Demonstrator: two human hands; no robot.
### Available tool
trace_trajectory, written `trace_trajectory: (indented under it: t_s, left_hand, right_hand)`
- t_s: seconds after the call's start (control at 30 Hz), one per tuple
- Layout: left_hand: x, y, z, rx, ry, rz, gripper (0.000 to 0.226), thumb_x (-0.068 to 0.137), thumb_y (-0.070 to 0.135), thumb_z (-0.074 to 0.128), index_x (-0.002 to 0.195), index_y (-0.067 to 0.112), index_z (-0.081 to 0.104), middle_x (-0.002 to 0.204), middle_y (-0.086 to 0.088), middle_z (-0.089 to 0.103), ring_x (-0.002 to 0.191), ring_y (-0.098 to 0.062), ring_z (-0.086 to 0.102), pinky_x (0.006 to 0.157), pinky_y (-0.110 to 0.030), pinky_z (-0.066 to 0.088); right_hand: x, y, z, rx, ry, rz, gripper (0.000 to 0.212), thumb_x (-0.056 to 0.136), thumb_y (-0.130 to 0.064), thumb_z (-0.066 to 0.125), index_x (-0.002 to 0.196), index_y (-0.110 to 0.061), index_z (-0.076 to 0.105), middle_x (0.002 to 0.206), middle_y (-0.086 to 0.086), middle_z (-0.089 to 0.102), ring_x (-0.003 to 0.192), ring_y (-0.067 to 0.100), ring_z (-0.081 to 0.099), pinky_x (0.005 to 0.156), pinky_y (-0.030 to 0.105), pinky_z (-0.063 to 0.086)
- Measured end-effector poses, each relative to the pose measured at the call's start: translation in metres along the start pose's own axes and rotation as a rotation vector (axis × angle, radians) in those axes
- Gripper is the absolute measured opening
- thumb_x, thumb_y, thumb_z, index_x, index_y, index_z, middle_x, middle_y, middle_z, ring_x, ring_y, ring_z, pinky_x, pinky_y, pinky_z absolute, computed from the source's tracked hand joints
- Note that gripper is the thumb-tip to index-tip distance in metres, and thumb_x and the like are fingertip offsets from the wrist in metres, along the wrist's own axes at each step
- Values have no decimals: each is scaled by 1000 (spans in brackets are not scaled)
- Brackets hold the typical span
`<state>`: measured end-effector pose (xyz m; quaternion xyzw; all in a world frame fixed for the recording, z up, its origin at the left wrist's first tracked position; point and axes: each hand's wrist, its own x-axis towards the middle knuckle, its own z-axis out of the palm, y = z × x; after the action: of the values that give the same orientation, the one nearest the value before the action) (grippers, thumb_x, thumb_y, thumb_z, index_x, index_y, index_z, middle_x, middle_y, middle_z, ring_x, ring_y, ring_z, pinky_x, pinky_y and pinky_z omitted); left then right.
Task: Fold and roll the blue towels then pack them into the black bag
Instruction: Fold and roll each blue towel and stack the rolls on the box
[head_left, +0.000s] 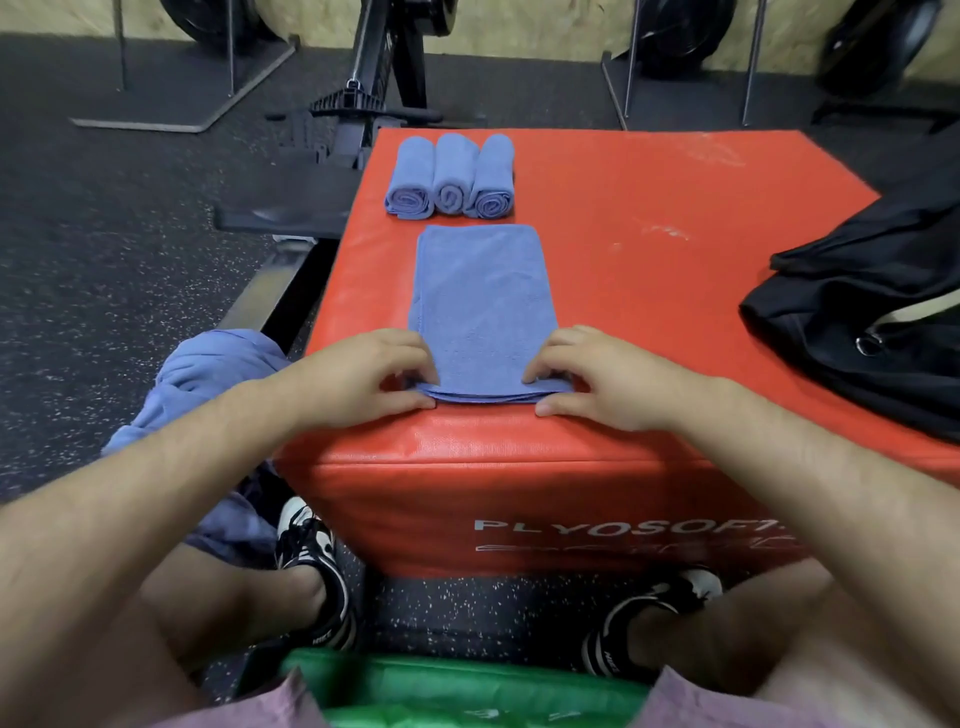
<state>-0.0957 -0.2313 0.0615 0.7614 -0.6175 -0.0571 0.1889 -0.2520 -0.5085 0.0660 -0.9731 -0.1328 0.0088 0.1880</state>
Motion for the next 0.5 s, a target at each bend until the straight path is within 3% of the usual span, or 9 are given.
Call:
trace_trajectory:
  t_s: [0.1, 0.2, 0.33, 0.43, 0.5]
  left_hand:
    - [-2, 1, 0, 96, 34, 16, 13, 89, 24, 74, 97, 17, 68, 94, 7, 62, 83, -11, 57, 78, -29, 49]
    - [-3, 3, 2, 86, 67, -33, 12, 88, 19, 72, 98, 18, 67, 89, 9, 63, 80, -6, 55, 75, -26, 46]
    - [-2, 1, 1, -94, 112, -228, 11, 89, 16, 69, 96, 22, 64, 85, 11, 65, 78, -8, 59, 73, -24, 47]
    - [5, 0, 4, -110, 158, -312, 6, 91, 15, 66, 95, 19, 63, 82, 9, 62, 74, -11, 55, 68, -19, 42]
    - [11, -1, 6, -48, 156, -321, 3, 93, 15, 63, 96, 15, 62, 83, 5, 59, 76, -15, 51, 69, -24, 38]
  right_hand:
    - [-3, -2, 1, -162, 53, -56, 23, 92, -27, 67, 114, -20, 66, 109, -3, 63, 101, 19, 54, 90, 33, 46]
    - [-5, -5, -1, -220, 61, -56, 30, 88, -19, 63, 117, -21, 63, 107, -3, 65, 100, 18, 55, 87, 31, 46]
    - [-5, -2, 0, 14, 128, 93, 25, 91, -16, 61, 115, -24, 60, 102, -7, 67, 90, 17, 62, 82, 35, 50]
    - [2, 6, 2, 140, 214, 178, 16, 93, -14, 62, 106, -23, 64, 97, -11, 66, 84, 12, 61, 79, 29, 47]
    - [10, 9, 4, 147, 250, 198, 14, 93, -11, 61, 101, -21, 67, 95, -8, 62, 83, 10, 57, 78, 23, 41]
